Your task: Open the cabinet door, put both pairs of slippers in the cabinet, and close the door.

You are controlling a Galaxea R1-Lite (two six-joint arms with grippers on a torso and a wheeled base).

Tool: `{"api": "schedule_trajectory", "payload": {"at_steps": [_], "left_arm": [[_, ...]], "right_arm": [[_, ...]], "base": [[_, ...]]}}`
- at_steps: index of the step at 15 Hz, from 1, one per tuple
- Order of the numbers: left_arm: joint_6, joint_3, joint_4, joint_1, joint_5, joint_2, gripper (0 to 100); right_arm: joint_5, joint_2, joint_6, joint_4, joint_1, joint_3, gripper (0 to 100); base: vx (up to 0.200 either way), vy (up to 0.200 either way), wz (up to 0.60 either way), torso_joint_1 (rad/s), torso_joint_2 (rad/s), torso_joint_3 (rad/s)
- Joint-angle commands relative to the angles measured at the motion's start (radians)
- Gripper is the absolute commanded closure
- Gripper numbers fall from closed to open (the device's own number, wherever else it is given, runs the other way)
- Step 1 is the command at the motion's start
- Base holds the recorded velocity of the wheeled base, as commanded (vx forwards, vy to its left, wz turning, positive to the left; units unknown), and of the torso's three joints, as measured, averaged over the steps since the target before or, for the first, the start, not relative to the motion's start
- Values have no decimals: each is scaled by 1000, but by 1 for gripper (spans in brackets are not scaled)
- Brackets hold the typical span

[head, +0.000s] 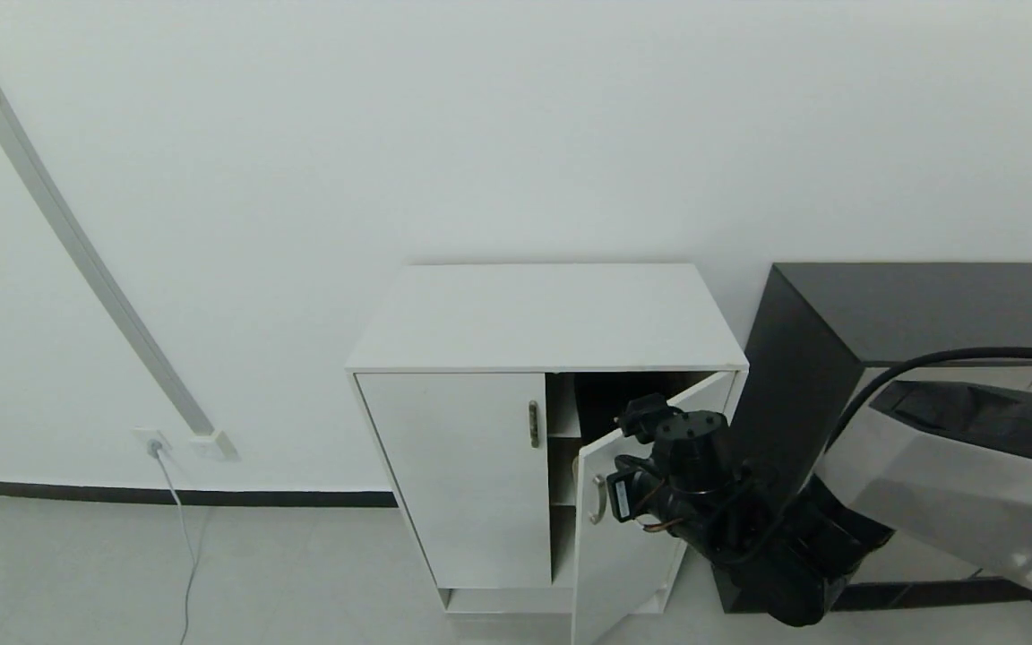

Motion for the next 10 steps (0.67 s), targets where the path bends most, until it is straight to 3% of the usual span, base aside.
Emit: {"api": "schedule_trajectory", "payload": {"at_steps": [1,10], "left_arm": [[-1,0,-1,0,1,1,100],[-5,0,-1,0,1,1,100]], "right_arm": [[0,64,-2,-5,-8,-39,100],[0,227,-2,-48,-73,-252,100]], "base": [[0,0,0,0,0,0],[0,0,0,0,0,0]]}}
